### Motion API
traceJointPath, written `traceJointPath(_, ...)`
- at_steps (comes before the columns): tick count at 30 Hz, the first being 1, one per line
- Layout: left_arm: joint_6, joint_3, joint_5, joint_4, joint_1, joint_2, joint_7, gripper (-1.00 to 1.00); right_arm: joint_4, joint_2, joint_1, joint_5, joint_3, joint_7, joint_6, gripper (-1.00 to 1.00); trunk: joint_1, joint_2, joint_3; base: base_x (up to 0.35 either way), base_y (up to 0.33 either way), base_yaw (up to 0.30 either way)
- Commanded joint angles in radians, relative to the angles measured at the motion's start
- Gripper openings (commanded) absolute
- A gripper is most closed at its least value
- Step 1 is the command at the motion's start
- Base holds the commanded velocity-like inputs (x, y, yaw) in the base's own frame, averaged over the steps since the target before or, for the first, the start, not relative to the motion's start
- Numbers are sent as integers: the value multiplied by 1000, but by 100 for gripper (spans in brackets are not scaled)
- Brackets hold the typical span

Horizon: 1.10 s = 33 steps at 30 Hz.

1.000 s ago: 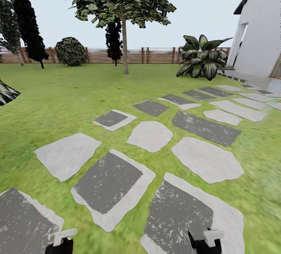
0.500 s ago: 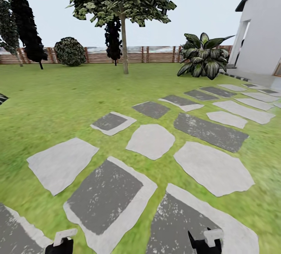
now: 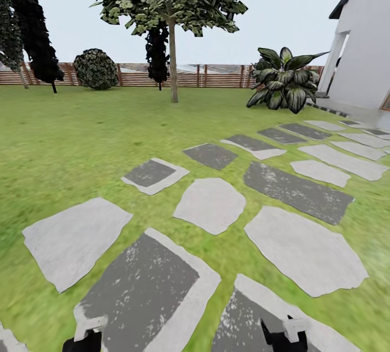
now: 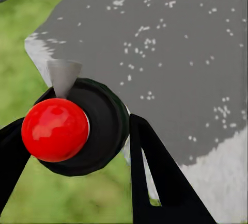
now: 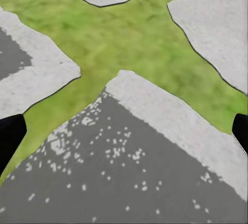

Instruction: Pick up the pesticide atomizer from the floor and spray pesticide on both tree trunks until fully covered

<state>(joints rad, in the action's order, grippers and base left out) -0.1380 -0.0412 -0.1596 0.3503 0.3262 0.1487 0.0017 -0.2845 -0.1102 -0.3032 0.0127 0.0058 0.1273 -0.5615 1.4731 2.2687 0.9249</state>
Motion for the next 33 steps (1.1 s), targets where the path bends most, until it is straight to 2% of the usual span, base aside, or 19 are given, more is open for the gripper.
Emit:
traceJointPath(1, -3, 1, -9, -1, 1, 0, 0, -100, 1, 0, -1, 1, 0, 2, -3, 100, 0, 0, 1, 340, 0, 0)
traceJointPath(33, -3, 1, -8, -1, 1, 0, 0, -100, 1, 0, -1, 1, 0, 2, -3, 100, 0, 0, 1, 340, 0, 0)
